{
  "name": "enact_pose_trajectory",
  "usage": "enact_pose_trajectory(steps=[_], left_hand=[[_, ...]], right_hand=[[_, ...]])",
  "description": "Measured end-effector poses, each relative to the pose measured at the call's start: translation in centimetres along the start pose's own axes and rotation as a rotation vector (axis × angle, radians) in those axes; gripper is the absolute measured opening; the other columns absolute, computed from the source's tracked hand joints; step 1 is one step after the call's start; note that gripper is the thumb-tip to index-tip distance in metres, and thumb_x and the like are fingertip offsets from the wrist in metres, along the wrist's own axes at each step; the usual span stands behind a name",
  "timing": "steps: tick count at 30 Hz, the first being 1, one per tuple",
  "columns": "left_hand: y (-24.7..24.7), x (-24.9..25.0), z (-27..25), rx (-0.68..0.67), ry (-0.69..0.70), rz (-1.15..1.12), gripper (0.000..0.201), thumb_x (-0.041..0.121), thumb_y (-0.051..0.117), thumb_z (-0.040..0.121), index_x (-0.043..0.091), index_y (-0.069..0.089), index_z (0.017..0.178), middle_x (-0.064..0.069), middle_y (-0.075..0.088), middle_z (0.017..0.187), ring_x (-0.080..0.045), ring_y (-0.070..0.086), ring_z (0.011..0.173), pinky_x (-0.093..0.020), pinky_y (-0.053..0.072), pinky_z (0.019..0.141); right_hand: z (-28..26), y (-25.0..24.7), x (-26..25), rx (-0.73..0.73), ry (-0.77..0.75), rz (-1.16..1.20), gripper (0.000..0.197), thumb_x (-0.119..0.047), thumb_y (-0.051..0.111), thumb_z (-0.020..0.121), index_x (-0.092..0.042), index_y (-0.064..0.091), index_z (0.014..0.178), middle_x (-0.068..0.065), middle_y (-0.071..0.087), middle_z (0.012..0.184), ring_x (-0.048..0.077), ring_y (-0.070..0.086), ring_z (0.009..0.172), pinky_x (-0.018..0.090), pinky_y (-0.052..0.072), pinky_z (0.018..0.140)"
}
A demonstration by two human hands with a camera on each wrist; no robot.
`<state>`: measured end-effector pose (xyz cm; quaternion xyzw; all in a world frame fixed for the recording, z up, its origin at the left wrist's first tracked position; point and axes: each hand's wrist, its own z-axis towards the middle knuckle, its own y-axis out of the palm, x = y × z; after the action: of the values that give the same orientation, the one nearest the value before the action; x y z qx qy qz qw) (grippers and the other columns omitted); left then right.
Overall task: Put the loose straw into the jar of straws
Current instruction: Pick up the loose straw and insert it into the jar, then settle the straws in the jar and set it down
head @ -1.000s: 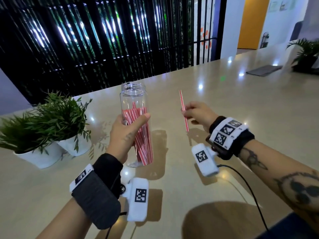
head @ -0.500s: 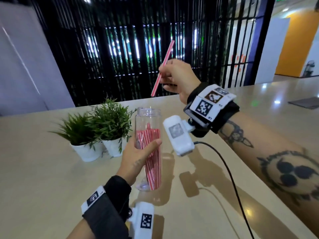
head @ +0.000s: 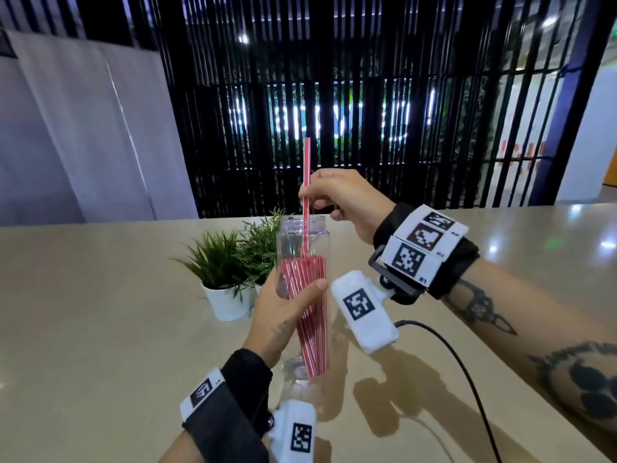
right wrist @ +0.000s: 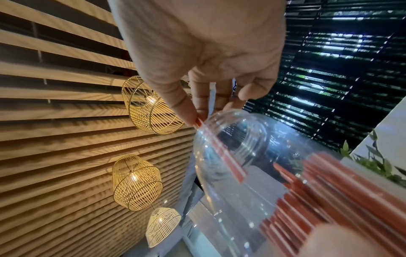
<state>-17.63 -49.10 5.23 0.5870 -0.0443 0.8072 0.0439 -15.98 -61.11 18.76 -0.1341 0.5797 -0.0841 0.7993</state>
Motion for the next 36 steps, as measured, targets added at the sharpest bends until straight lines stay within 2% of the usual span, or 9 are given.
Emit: enact_pose_trajectory(steps=[5, 8, 14, 21, 24, 27, 30, 33, 36], left_hand=[[-0.5, 0.9, -0.2, -0.002, 0.035, -0.002, 0.055, 0.049, 0.071, 0.057, 0.036, 0.055, 0.108, 0.004, 0.069, 0.107, -0.007, 0.067, 0.096, -0.030, 0.051, 0.085], [-0.6, 1.2, -0.2, 0.004, 0.055, -0.010, 0.054, 0.053, 0.068, 0.052, 0.037, 0.056, 0.103, 0.007, 0.070, 0.101, -0.003, 0.068, 0.090, -0.033, 0.052, 0.085], [-0.4, 1.5, -0.4, 0.010, 0.051, -0.027, 0.056, 0.051, 0.068, 0.052, 0.033, 0.057, 0.103, 0.005, 0.069, 0.100, -0.012, 0.066, 0.094, -0.041, 0.052, 0.089], [-0.4, 1.8, -0.8, 0.004, 0.043, -0.020, 0.054, 0.052, 0.067, 0.053, 0.036, 0.057, 0.103, 0.006, 0.069, 0.103, -0.010, 0.066, 0.097, -0.046, 0.051, 0.094], [-0.4, 2.0, -0.9, 0.006, 0.040, -0.035, 0.055, 0.052, 0.068, 0.055, 0.035, 0.057, 0.106, 0.002, 0.068, 0.108, -0.015, 0.065, 0.102, -0.048, 0.049, 0.096], [-0.4, 1.9, -1.0, 0.012, 0.050, -0.051, 0.055, 0.052, 0.067, 0.056, 0.032, 0.058, 0.107, 0.003, 0.069, 0.108, -0.014, 0.066, 0.101, -0.048, 0.050, 0.095], [-0.1, 1.8, -1.0, 0.006, 0.065, -0.052, 0.054, 0.052, 0.067, 0.057, 0.030, 0.059, 0.106, -0.001, 0.069, 0.109, -0.015, 0.066, 0.102, -0.048, 0.051, 0.094], [0.0, 1.4, -0.9, -0.029, 0.056, -0.077, 0.062, 0.050, 0.067, 0.058, 0.025, 0.057, 0.113, -0.001, 0.069, 0.108, -0.014, 0.067, 0.100, -0.042, 0.053, 0.091], [0.5, 0.5, -0.8, -0.066, 0.031, -0.087, 0.063, 0.046, 0.069, 0.060, 0.022, 0.055, 0.117, -0.003, 0.069, 0.110, -0.015, 0.069, 0.099, -0.037, 0.055, 0.087]], right_hand=[[-1.4, 0.6, -0.7, -0.006, -0.018, -0.040, 0.014, -0.010, 0.054, 0.084, -0.010, 0.060, 0.071, -0.004, 0.054, 0.078, 0.004, 0.046, 0.071, 0.019, 0.031, 0.058], [-1.7, 0.6, -0.4, -0.020, -0.028, -0.092, 0.025, -0.018, 0.051, 0.087, 0.001, 0.066, 0.092, -0.009, 0.054, 0.076, 0.002, 0.048, 0.073, 0.018, 0.033, 0.064], [-1.7, -0.1, 0.1, -0.009, -0.098, -0.179, 0.027, -0.033, 0.050, 0.088, -0.016, 0.068, 0.077, -0.004, 0.065, 0.105, 0.014, 0.054, 0.108, 0.028, 0.033, 0.092], [-2.2, -0.7, 0.3, 0.102, -0.195, -0.003, 0.041, -0.038, 0.046, 0.091, -0.018, 0.051, 0.127, -0.011, 0.052, 0.118, -0.004, 0.046, 0.100, 0.012, 0.033, 0.081], [-3.8, 0.2, 2.7, 0.215, -0.151, 0.050, 0.024, -0.038, 0.043, 0.092, -0.022, 0.055, 0.107, -0.007, 0.055, 0.110, 0.002, 0.050, 0.095, 0.018, 0.038, 0.072], [-6.2, 1.9, 5.8, 0.181, -0.114, 0.083, 0.017, -0.036, 0.044, 0.091, -0.023, 0.051, 0.082, -0.005, 0.058, 0.092, 0.011, 0.056, 0.090, 0.021, 0.037, 0.068], [-8.2, 3.1, 7.8, 0.108, -0.153, 0.108, 0.012, -0.037, 0.046, 0.089, -0.026, 0.052, 0.087, -0.009, 0.059, 0.096, 0.007, 0.057, 0.093, 0.018, 0.039, 0.073], [-9.3, 3.4, 9.3, 0.058, -0.138, 0.103, 0.019, -0.045, 0.041, 0.085, -0.043, 0.048, 0.102, -0.013, 0.058, 0.103, 0.004, 0.058, 0.099, 0.019, 0.044, 0.078], [-10.0, 3.4, 10.9, -0.060, -0.069, 0.193, 0.033, -0.032, 0.043, 0.092, -0.047, 0.035, 0.121, -0.007, 0.055, 0.109, -0.003, 0.062, 0.092, 0.013, 0.051, 0.069]])
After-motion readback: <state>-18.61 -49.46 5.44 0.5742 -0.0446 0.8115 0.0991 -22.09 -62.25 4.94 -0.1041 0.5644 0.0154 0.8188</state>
